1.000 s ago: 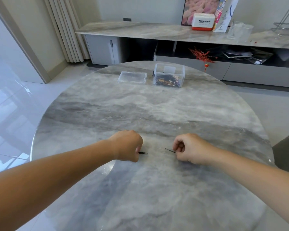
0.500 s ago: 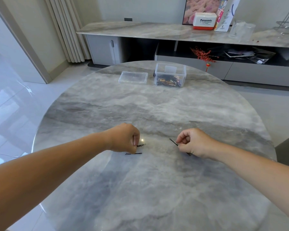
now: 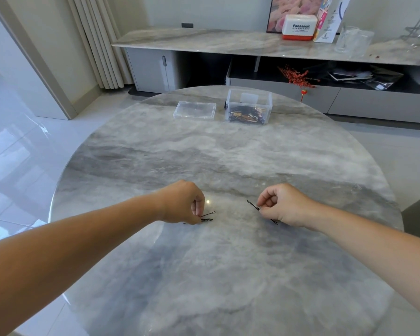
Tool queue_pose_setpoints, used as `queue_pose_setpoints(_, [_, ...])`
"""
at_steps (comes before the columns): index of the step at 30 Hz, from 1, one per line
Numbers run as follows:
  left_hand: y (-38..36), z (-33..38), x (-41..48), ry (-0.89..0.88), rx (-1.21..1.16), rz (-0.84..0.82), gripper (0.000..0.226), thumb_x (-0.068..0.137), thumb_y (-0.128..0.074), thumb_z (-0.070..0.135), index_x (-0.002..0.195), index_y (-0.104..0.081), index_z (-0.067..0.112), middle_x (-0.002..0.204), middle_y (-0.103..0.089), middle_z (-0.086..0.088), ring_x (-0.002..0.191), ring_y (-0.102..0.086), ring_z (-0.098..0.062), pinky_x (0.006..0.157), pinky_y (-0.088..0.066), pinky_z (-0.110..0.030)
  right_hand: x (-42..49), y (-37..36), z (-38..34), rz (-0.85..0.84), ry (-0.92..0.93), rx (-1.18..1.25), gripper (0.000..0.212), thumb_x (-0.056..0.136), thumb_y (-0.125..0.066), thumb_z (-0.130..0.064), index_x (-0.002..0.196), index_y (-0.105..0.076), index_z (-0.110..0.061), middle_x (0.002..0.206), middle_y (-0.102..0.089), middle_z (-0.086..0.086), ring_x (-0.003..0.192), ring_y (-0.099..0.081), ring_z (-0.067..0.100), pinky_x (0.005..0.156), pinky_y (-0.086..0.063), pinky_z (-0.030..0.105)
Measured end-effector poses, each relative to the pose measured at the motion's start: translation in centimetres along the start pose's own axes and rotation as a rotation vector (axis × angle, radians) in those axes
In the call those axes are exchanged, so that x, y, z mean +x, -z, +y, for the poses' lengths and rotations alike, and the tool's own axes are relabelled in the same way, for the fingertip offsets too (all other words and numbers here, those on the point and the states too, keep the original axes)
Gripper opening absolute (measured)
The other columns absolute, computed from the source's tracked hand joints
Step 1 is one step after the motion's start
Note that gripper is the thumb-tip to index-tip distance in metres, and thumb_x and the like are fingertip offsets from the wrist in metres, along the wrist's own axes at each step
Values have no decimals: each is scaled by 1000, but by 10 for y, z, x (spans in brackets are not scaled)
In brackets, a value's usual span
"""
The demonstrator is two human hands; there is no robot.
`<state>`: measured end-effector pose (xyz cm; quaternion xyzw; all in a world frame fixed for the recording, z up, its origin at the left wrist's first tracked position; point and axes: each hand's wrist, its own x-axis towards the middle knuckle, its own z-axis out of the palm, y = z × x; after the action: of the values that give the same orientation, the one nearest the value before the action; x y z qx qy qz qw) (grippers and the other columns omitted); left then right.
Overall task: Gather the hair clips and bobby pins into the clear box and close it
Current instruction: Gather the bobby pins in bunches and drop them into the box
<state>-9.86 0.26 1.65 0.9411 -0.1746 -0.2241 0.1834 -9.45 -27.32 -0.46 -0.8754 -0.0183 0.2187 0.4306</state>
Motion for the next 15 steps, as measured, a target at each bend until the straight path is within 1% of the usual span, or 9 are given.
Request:
queue_pose_setpoints(4, [-1,-3,0,14,-47,-6,16,71,-75,15,68,-66,28,72,-69,11,70,-67,-6,69,-60,-27,-1,1,-3,-7,-6,4,11,74,-69,-2,81,-68,-11,54,-59,-9,46,-50,6,45,-41,23])
queue_pose_setpoints(7, [0,-6,1,53,-176,3,15,70,-76,11,67,-66,22,67,-72,3,59,-63,-7,65,-57,-31,-2,2,-4,-18,-14,16,11,75,-69,-2,83,-68,-9,56,-59,-7,46,-50,5,45,-40,21])
queue_pose_setpoints(9, [5,-4,2,65,-341,16,16,72,-79,7,68,-67,16,67,-74,-2,59,-65,-9,62,-55,-27,-1,3,-4,-29,-30,52,11,76,-68,-2,84,-68,-9,56,-60,-5,48,-52,9,50,-42,26])
queue_pose_setpoints(11, [14,0,6,48,-522,17,15,76,-79,3,72,-66,9,75,-77,-11,64,-69,-15,66,-56,-26,2,6,-5,-37,-47,131,10,77,-68,-1,85,-67,-7,57,-61,-1,50,-54,14,54,-44,31])
queue_pose_setpoints(13, [25,7,12,31,-631,32,12,78,-78,1,77,-66,3,78,-77,-17,67,-69,-20,69,-58,-29,7,11,-9,-28,-54,228,11,78,-68,1,86,-67,-6,59,-62,2,51,-56,14,52,-48,27])
queue_pose_setpoints(15, [37,14,24,24,-686,80,11,80,-78,0,79,-67,-1,76,-76,-17,63,-68,-18,59,-55,-21,17,20,-19,4,-52,320,12,78,-69,1,85,-67,-8,59,-64,1,53,-58,13,52,-49,23])
